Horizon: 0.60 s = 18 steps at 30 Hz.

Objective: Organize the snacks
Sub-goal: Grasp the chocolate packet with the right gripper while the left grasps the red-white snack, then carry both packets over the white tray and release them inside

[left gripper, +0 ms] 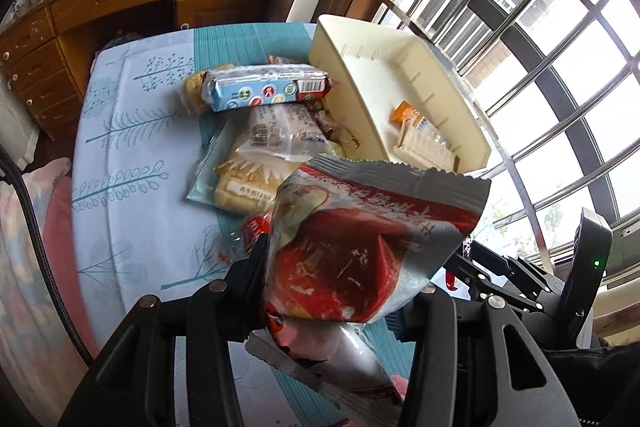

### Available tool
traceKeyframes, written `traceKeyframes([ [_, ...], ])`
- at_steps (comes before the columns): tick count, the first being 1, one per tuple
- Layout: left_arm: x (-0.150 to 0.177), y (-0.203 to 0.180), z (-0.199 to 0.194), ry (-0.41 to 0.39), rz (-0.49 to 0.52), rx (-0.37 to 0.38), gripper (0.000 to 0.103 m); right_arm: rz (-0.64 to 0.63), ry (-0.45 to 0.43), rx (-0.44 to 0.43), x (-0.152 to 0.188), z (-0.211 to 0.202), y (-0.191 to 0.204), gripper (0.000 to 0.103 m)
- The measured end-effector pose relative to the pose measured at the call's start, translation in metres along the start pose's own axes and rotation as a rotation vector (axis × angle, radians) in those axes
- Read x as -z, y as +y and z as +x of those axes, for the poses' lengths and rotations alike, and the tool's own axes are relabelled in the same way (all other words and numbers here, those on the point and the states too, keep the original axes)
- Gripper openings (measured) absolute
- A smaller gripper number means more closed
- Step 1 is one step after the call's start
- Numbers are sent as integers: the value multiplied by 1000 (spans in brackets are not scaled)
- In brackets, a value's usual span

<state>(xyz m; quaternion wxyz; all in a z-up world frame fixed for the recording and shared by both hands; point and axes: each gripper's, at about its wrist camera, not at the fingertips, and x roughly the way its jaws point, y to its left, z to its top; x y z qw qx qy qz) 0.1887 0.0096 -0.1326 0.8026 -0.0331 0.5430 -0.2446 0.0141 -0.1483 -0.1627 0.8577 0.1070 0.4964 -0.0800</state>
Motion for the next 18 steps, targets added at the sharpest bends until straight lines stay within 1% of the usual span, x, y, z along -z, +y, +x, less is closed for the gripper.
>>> traceKeyframes([
  [9, -19, -50, 4, -105, 4, 22, 47, -91, -75, -44, -36, -26, -28, 42],
  [18, -46, -103, 34, -158, 10, 28, 47, -195, -133, -70, -71, -36, -63, 42],
])
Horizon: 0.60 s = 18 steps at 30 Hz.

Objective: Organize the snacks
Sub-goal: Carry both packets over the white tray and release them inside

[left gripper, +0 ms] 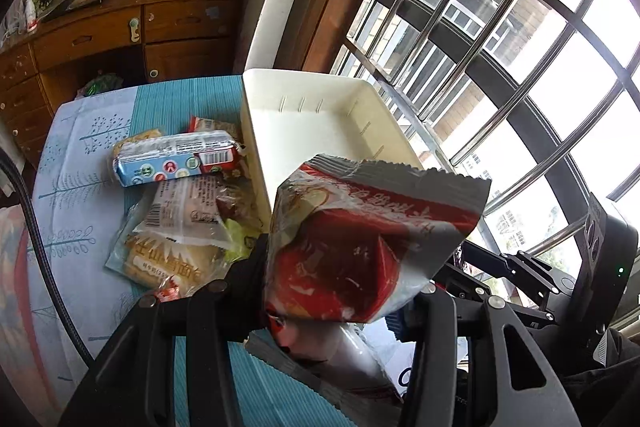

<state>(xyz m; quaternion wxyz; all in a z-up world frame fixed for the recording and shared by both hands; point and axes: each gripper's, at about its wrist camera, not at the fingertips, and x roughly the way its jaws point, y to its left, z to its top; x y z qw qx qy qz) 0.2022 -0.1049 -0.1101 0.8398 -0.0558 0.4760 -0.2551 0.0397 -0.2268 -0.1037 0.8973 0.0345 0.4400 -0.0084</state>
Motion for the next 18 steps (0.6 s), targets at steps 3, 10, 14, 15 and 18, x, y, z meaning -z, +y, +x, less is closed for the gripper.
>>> traceKeyframes([
  [3, -7, -15, 14, -4, -4, 10, 47, -22, -16, -6, -8, 0, -17, 42],
  [10, -24, -41, 42, -42, -27, -6, 47, -80, -34, -26, -26, 6, -53, 42],
  [14, -33, -51, 54, -60, -38, -19, 47, -113, -49, -49, -38, 10, -67, 43],
  [15, -34, -53, 56, -66, -43, -25, 48, -122, -51, -55, -41, 11, -70, 43],
  [18, -38, -58, 61, -79, -60, -40, 48, -144, -55, -76, -49, 15, -77, 43],
])
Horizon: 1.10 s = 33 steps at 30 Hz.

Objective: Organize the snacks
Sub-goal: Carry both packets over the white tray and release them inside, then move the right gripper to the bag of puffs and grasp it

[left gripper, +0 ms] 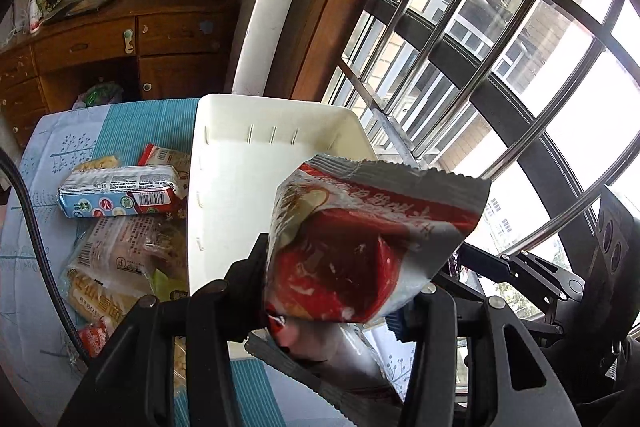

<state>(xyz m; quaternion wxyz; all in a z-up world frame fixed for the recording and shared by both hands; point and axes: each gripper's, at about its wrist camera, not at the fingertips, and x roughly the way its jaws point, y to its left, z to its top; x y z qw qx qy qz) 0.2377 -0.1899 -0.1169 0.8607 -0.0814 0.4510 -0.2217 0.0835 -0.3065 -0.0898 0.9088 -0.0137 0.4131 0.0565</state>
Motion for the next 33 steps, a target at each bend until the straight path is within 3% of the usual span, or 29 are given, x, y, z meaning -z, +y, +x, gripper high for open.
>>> traceKeyframes([
  [2, -2, -2, 3, 0, -6, -21, 49, -17, -5, -17, -5, 3, -4, 43],
  [6, -3, -4, 4, 2, -11, -35, 78, -31, -6, -38, -13, 9, -7, 45],
  [22, 5, 10, -9, 12, -75, -95, 80, 81, 50, -92, -3, 19, -22, 52],
  [33, 30, 44, -39, 25, -107, -158, 80, 198, 116, -164, 9, 24, -16, 52],
])
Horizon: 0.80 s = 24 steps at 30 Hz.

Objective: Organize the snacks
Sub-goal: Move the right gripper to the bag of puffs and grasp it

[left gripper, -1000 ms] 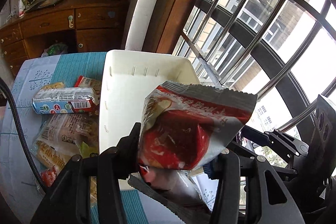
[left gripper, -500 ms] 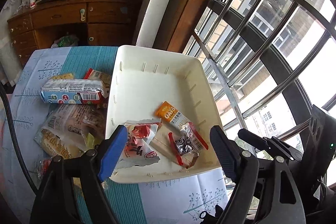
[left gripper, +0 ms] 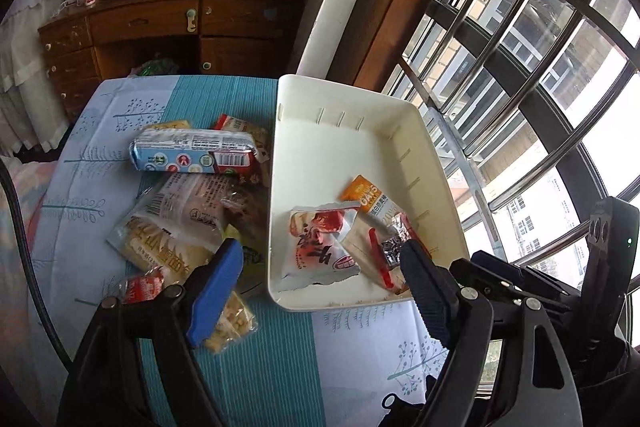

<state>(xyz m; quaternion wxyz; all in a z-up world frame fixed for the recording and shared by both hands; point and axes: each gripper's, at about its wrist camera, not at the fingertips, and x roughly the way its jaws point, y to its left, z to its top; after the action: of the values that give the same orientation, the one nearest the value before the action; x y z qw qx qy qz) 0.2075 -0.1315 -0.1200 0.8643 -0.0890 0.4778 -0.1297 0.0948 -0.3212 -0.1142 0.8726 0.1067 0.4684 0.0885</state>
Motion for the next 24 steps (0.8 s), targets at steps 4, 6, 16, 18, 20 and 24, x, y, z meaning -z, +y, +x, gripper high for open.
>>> traceKeyframes([
  [4, 9, 20, -8, 8, -21, -28, 80, 50, 19, -26, 3, 4, 4, 52],
  [6, 12, 30, -13, 7, -35, -43, 80, 70, 32, -37, 4, 7, 6, 52],
  [16, 32, 81, -19, 53, -36, -131, 80, 135, 89, -72, 13, 21, 28, 52],
  [18, 35, 90, -19, 67, -28, -148, 80, 148, 98, -76, 14, 23, 33, 52],
  [20, 38, 99, -19, 76, -16, -166, 80, 164, 110, -79, 15, 26, 37, 52],
  [24, 42, 116, -18, 96, 21, -202, 80, 191, 132, -85, 19, 34, 47, 52],
])
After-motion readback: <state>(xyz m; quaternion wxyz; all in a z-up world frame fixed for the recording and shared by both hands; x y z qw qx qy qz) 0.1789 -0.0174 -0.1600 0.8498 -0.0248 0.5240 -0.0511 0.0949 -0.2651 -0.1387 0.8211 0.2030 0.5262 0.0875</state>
